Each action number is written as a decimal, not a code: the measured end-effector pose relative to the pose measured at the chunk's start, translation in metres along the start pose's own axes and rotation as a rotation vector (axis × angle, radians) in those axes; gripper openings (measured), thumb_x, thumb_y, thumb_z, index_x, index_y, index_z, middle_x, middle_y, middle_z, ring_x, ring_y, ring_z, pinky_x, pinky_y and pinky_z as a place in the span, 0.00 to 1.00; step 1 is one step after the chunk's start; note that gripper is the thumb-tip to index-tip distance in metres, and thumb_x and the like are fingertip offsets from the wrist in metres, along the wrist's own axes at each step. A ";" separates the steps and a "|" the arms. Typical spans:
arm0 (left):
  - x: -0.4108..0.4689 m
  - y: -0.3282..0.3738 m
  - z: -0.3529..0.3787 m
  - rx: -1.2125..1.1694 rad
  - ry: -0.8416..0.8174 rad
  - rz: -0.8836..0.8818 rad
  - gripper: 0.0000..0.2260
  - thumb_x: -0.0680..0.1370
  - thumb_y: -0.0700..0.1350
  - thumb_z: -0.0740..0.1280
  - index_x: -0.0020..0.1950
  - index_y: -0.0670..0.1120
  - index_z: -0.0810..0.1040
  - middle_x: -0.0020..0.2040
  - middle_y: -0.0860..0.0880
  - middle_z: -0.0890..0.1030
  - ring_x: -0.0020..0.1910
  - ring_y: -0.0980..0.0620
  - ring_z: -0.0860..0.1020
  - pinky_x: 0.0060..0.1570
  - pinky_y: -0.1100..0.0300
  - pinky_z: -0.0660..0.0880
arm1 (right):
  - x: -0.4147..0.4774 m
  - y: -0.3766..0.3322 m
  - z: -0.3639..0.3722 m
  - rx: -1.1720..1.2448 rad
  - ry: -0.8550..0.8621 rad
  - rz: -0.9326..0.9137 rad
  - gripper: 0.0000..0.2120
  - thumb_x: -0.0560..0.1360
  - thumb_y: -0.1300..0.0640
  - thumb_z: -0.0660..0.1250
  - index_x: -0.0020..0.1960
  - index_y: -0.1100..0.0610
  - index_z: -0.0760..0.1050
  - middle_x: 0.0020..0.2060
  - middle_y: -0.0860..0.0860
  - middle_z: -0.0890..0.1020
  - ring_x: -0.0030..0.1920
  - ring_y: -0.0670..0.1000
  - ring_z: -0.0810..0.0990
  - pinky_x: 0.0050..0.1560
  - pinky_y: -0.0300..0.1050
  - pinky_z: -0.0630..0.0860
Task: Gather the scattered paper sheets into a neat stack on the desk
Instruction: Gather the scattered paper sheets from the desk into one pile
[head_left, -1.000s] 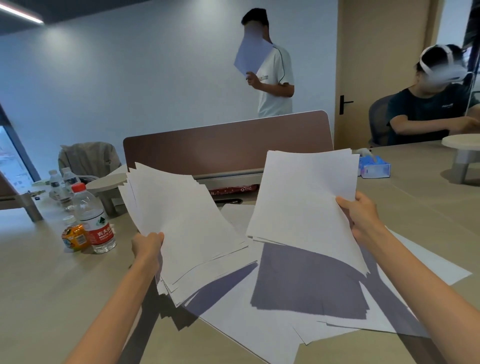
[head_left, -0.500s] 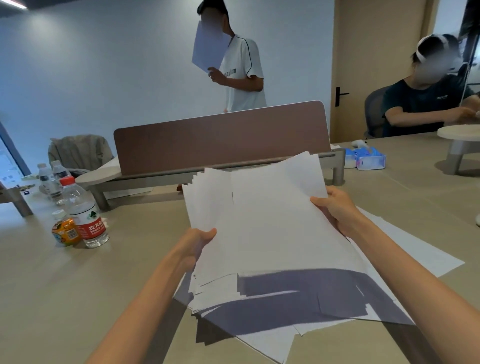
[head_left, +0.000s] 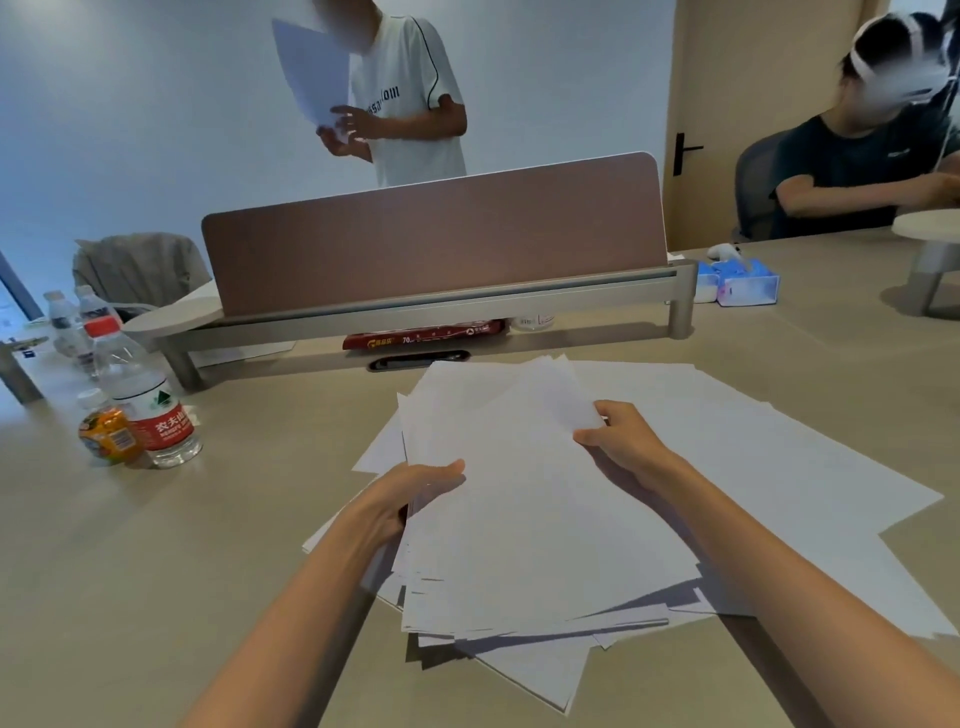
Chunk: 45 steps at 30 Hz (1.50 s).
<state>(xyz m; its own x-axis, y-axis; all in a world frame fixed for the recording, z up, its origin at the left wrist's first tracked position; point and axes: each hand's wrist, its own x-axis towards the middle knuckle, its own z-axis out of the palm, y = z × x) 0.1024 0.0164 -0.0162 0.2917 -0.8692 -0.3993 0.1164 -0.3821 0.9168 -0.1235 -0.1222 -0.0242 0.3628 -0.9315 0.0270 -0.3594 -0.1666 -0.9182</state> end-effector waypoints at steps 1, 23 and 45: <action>0.002 -0.002 -0.001 0.012 0.001 0.020 0.12 0.77 0.39 0.69 0.59 0.38 0.76 0.57 0.46 0.81 0.48 0.57 0.81 0.46 0.64 0.76 | 0.001 0.000 0.004 -0.003 -0.002 -0.008 0.07 0.74 0.64 0.67 0.52 0.62 0.77 0.49 0.56 0.80 0.45 0.53 0.78 0.38 0.38 0.72; 0.017 0.027 0.063 -0.122 -0.006 0.156 0.17 0.78 0.31 0.63 0.66 0.42 0.74 0.60 0.45 0.81 0.57 0.46 0.79 0.60 0.51 0.75 | 0.008 0.073 -0.142 -0.651 0.427 0.159 0.22 0.70 0.53 0.71 0.59 0.62 0.72 0.58 0.60 0.77 0.59 0.62 0.73 0.54 0.50 0.69; 0.016 0.004 0.107 -0.125 0.081 0.118 0.15 0.78 0.31 0.63 0.64 0.40 0.74 0.54 0.43 0.83 0.52 0.44 0.81 0.52 0.49 0.78 | 0.023 0.074 -0.198 -0.400 0.327 0.285 0.09 0.70 0.64 0.64 0.33 0.59 0.66 0.35 0.56 0.73 0.35 0.57 0.71 0.29 0.41 0.62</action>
<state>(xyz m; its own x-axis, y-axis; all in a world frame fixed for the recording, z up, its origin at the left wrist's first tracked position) 0.0060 -0.0326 -0.0205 0.3853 -0.8755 -0.2917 0.1923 -0.2330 0.9533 -0.3120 -0.2202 -0.0133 -0.0563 -0.9982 -0.0200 -0.7233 0.0546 -0.6883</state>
